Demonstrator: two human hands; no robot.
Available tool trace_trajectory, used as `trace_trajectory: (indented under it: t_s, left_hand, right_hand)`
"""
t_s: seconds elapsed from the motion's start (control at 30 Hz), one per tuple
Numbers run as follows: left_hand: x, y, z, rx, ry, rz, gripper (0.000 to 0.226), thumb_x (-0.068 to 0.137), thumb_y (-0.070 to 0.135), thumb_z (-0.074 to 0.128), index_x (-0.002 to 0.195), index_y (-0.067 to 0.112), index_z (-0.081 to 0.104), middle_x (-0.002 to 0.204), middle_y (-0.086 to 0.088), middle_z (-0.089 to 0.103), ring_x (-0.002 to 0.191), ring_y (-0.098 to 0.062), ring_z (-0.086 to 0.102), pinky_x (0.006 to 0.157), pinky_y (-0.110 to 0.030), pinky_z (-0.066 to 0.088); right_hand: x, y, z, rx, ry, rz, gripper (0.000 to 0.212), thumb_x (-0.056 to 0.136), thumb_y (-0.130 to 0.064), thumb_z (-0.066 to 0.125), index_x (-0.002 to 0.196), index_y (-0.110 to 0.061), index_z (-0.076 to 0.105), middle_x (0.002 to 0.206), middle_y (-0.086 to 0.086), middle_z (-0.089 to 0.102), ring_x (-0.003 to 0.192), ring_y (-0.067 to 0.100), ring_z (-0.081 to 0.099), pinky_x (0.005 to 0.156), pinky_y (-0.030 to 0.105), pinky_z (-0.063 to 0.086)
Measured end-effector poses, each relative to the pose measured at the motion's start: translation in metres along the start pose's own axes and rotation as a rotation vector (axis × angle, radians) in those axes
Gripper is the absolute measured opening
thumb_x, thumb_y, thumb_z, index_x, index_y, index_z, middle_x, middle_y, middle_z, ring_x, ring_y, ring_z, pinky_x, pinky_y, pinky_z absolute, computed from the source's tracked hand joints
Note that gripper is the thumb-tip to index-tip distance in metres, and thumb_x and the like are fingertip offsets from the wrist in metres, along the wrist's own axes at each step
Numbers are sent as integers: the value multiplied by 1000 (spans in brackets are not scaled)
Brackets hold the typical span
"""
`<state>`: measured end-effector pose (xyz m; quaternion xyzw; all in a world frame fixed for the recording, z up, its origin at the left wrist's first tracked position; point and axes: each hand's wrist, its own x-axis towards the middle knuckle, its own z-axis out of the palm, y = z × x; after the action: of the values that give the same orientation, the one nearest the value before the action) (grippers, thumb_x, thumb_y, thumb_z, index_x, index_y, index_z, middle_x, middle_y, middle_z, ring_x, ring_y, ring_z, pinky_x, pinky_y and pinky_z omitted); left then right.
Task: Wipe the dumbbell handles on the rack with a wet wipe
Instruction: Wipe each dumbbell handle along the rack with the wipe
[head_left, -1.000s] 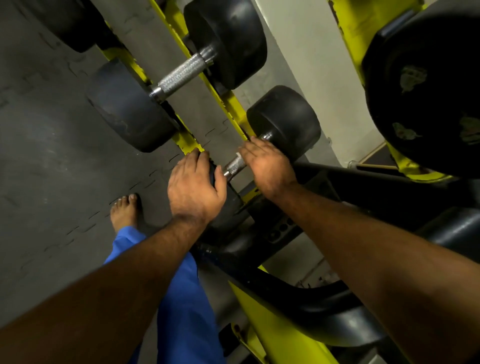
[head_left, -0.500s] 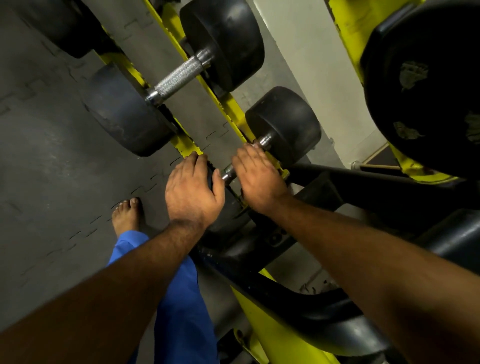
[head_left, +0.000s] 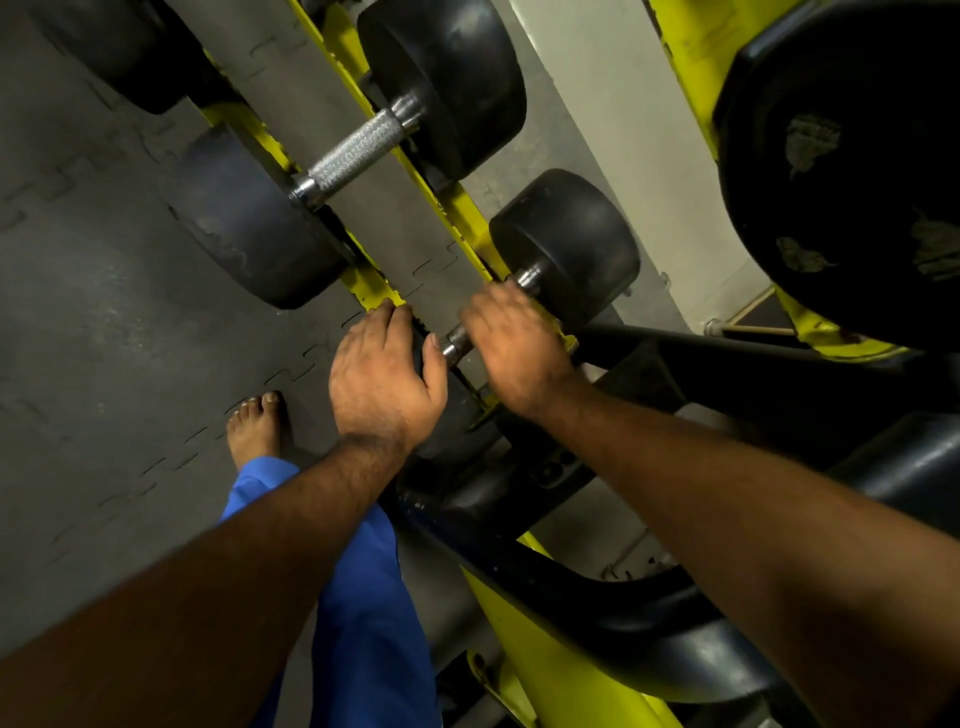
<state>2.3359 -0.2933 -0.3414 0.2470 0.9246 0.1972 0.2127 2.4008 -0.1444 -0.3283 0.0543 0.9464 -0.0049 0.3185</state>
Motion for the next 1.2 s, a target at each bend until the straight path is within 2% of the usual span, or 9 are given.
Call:
trace_trajectory:
  t_s: [0.13,0.23,0.3,0.43,0.53,0.63,0.87,1.0,1.2]
  left_hand:
    - [0,-1,2,-14,10,3,56,95,43,38,128,3,58,131,-18,60,119,-34,57,101,-45,47]
    - [1,-2,1,-10,9,11,55,96,43,38,128,3,58,131,-17,60,119,-34,57,101,-45,46]
    - [0,-2,2,-10,9,11,55,95,43,38,128,3,58,132,-17,60,120,-34,57,102,-45,45]
    - [1,-1,2,-9,-2,3,56,95,43,38,129,3,58,133,-17,60,121,-34,57,102,-45,45]
    - [0,-1,1,1,0,-4,56,95,44,38,129,4,58,133,-16,60,121,-33,56,103,-44,45]
    - [-1,-1,2,-4,4,-2,57,96,45,37,130,4,58,134,-16,59,123,-32,56,104,-45,45]
    - [0,0,1,3,5,0,54,96,44,38,128,5,58,131,-15,61,119,-32,57,101,-44,47]
    - [1,-2,2,-5,19,17,52,95,42,40,125,3,59,127,-16,62,114,-34,58,97,-44,48]
    - [0,-1,1,4,12,2,53,95,42,39,126,4,59,130,-16,61,118,-32,58,100,-43,47]
  right_hand:
    - [-7,10,8,126,146,-235,58,78,-16,34,126,0,61,129,19,61,127,36,53,116,47,32]
    - [-5,30,3,37,96,-75,63,76,-8,53,138,-3,52,142,19,52,138,36,42,121,45,23]
    - [-13,21,6,-53,76,-7,67,81,-14,41,148,-3,39,151,20,40,146,37,29,122,47,18]
    - [-30,-13,22,-28,73,-149,67,89,-21,16,152,-2,32,156,19,35,148,34,25,122,44,20]
    - [-28,-1,27,-86,100,-160,67,89,-19,20,155,-3,25,160,16,28,150,32,19,124,42,13]
    - [-25,13,25,-146,107,25,79,84,-15,39,157,-5,11,164,16,14,152,34,9,124,45,9]
    - [-30,3,33,-185,124,-89,70,88,-17,26,156,-3,14,163,17,16,152,34,12,123,43,7]
    - [-22,10,27,-51,141,220,81,84,-17,42,156,-2,9,164,19,12,152,35,6,124,45,9]
    - [-24,-10,31,-84,173,20,61,94,-16,20,154,-5,26,161,14,27,150,31,22,123,42,20]
